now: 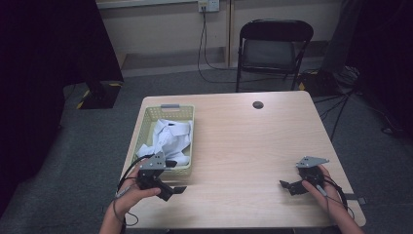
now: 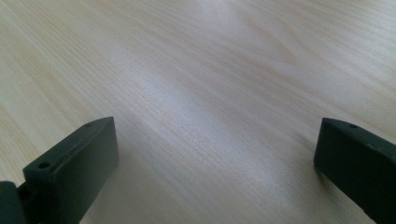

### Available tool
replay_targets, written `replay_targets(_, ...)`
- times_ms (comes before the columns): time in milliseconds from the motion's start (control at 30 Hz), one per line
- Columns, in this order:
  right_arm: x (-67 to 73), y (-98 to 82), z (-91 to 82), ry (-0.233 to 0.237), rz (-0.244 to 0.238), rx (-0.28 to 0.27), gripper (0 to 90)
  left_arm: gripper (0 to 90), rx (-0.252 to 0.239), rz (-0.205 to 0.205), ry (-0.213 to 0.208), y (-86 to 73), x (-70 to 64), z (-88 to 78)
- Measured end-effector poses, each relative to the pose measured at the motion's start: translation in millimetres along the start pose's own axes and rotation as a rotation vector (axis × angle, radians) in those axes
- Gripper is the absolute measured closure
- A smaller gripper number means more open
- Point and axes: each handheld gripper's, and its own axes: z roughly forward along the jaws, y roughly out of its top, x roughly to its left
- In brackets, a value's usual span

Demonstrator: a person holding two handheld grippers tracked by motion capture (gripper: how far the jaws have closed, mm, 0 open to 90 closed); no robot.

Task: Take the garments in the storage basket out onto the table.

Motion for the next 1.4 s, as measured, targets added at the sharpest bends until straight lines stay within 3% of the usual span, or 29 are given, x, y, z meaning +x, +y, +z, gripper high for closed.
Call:
replay_targets(300,0.0,0.0,0.0,0.0,0.0,0.0,0.0,3.4,0.003,-0.003,0.054,13.6,13.3,-1.7)
replay_targets(767,0.0,0.0,0.0,0.0,0.0,0.0,0.0,3.3,-0.006,-0.022,0.131,21.5,37.8,1.3)
replay_targets(1100,0.0,0.0,0.0,0.0,0.0,0.0,0.0,3.2,0.018,-0.035,0.185,19.9,55.1,7.3)
replay_targets(1400,0.0,0.0,0.0,0.0,0.0,0.0,0.0,3.1,0.016,-0.06,0.206,18.5,66.5,10.9)
